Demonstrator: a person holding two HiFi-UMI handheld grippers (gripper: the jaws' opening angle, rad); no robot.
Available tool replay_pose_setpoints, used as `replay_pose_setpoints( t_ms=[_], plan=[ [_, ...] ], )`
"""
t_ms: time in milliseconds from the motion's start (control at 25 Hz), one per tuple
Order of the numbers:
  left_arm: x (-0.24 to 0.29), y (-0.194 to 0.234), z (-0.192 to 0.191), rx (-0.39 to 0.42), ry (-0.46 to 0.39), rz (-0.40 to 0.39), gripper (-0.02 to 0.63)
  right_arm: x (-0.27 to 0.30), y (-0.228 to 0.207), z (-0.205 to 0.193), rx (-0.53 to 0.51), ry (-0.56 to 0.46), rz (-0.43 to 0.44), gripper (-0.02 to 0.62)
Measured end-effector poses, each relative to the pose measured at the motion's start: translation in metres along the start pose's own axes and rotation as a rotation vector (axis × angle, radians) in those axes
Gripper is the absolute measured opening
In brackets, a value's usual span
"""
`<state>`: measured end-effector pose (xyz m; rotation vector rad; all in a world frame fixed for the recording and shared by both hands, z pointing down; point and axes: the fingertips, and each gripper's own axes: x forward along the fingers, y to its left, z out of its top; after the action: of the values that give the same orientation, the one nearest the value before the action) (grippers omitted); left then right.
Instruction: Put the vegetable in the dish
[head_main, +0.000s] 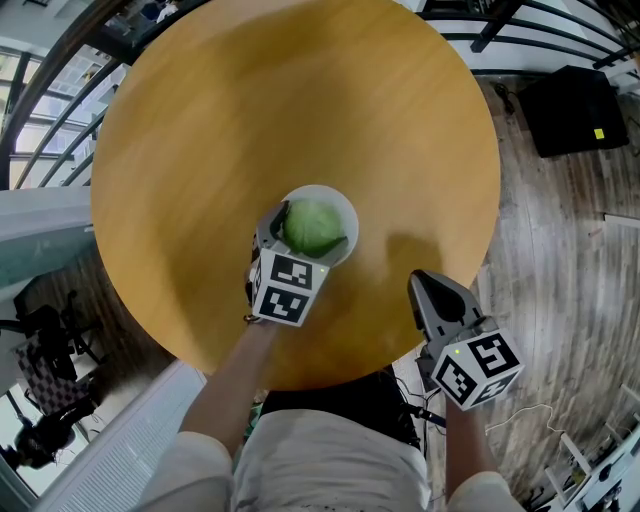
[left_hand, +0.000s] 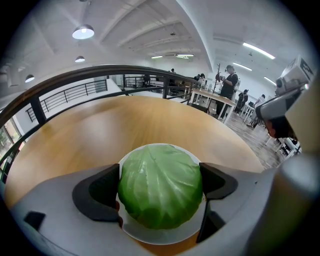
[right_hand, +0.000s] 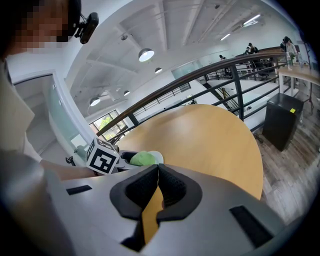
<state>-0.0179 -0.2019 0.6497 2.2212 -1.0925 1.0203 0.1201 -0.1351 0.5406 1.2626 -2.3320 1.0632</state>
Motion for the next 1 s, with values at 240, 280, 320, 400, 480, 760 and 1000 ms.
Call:
replay_pose_setpoints(
  t_ms=[240,280,320,400,480,760,1000],
  plan=[
    [0.003,-0.003,0.000,0.006,0.018,-0.002,0.488,0.000,-0.001,0.000,0.001,0.003,0.012,0.025],
    [0.003,-0.003,0.000,0.007,0.018,-0.002,0.488,0.000,-0.001,0.000,0.000,0.006,0.014,0.025],
    [0.003,-0.003,0.000,0.007,0.016,-0.002,0.488,0.000,0.000,-0.001,-0.001,0.008,0.017,0.025],
    [0.003,-0.004,0.000,0.007,0.005,-0.002,0.488,-0.001,0.000,-0.002,-0.004,0.012,0.022,0.025],
    [0.002,-0.004,0.000,0.007,-0.005,-0.002,0.488,-0.001,0.001,-0.002,-0.007,0.011,0.026,0.025],
    [-0.007,-0.002,0.004,0.010,-0.023,0.003,0.488,-0.007,0.004,0.001,-0.020,0.013,0.024,0.026],
    [-0.045,-0.006,0.006,0.025,-0.046,0.029,0.486,-0.017,0.022,0.006,-0.053,-0.001,0.031,0.025]
  ],
)
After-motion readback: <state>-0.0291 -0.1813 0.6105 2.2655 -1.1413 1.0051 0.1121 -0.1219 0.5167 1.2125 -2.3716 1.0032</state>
